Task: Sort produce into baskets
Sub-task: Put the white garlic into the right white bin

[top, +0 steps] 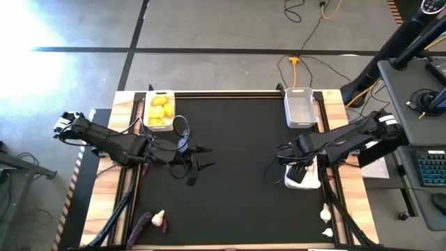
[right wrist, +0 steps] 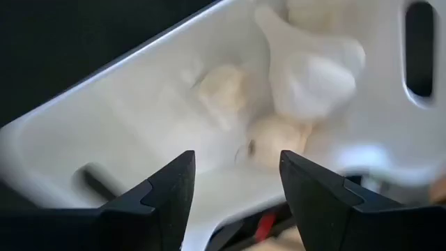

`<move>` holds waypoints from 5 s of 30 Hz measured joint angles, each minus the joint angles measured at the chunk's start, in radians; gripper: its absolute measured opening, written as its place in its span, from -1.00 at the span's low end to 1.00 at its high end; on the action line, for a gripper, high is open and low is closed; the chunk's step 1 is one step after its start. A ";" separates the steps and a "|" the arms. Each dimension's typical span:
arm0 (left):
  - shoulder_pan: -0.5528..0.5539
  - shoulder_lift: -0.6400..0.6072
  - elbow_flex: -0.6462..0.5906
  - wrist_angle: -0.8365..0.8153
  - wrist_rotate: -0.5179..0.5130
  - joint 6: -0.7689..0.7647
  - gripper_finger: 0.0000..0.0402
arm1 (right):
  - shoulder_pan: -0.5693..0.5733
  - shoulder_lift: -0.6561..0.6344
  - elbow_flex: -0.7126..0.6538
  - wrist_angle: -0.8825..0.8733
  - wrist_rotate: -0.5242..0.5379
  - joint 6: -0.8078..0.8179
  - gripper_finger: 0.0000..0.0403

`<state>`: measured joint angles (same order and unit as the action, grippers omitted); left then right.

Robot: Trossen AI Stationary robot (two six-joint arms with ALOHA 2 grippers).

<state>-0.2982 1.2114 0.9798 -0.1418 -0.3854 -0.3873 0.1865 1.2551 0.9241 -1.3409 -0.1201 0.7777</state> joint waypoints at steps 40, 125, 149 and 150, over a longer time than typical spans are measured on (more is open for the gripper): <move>0.016 0.000 0.000 0.124 -0.077 0.166 0.11 | 0.756 0.451 0.205 0.173 -0.450 0.600 0.75; 0.019 0.000 0.000 0.131 -0.077 0.165 0.11 | 0.117 -0.042 -0.117 0.152 0.042 0.490 -0.19; 0.018 0.000 0.000 0.134 -0.077 0.165 0.11 | 0.622 0.058 0.320 0.163 0.226 0.867 0.15; 0.018 0.000 0.000 0.134 -0.077 0.165 0.11 | 0.661 0.089 0.339 0.173 0.226 0.857 0.14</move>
<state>-0.2798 1.2114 0.9798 -0.0080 -0.4621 -0.2220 0.8478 1.3437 1.2635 -1.1678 0.1055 1.6347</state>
